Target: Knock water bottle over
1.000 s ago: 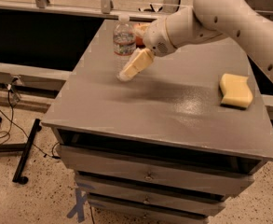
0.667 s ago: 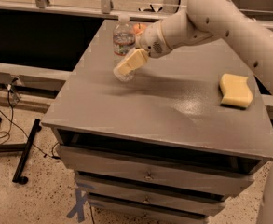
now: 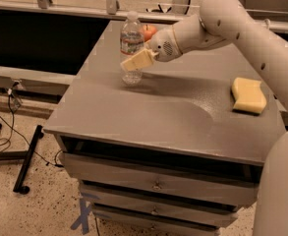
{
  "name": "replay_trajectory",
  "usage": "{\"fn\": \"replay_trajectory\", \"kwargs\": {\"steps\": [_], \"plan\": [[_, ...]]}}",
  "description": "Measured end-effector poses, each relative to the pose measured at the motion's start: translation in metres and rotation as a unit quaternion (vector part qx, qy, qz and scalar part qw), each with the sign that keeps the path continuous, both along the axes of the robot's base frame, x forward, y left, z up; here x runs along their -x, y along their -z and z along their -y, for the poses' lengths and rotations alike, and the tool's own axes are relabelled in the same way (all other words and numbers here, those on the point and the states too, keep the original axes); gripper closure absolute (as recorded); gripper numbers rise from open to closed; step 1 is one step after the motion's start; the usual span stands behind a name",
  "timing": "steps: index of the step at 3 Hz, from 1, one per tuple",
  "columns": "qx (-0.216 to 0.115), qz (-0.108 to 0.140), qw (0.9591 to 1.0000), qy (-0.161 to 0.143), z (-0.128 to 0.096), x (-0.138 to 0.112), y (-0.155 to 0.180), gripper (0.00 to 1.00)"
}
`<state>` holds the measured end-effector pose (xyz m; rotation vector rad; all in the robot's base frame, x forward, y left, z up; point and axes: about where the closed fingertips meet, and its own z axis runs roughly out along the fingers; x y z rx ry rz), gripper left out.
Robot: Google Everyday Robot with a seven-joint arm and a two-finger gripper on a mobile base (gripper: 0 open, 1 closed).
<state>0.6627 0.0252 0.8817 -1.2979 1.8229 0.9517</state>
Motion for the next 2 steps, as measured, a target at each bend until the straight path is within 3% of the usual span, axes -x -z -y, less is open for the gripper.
{"fn": "replay_trajectory", "kwargs": {"steps": [1, 2], "plan": [[0.011, 0.005, 0.9999, 0.005, 0.012, 0.000, -0.008, 0.87], [0.057, 0.046, 0.9973, -0.009, 0.028, -0.002, -0.028, 1.00]]}}
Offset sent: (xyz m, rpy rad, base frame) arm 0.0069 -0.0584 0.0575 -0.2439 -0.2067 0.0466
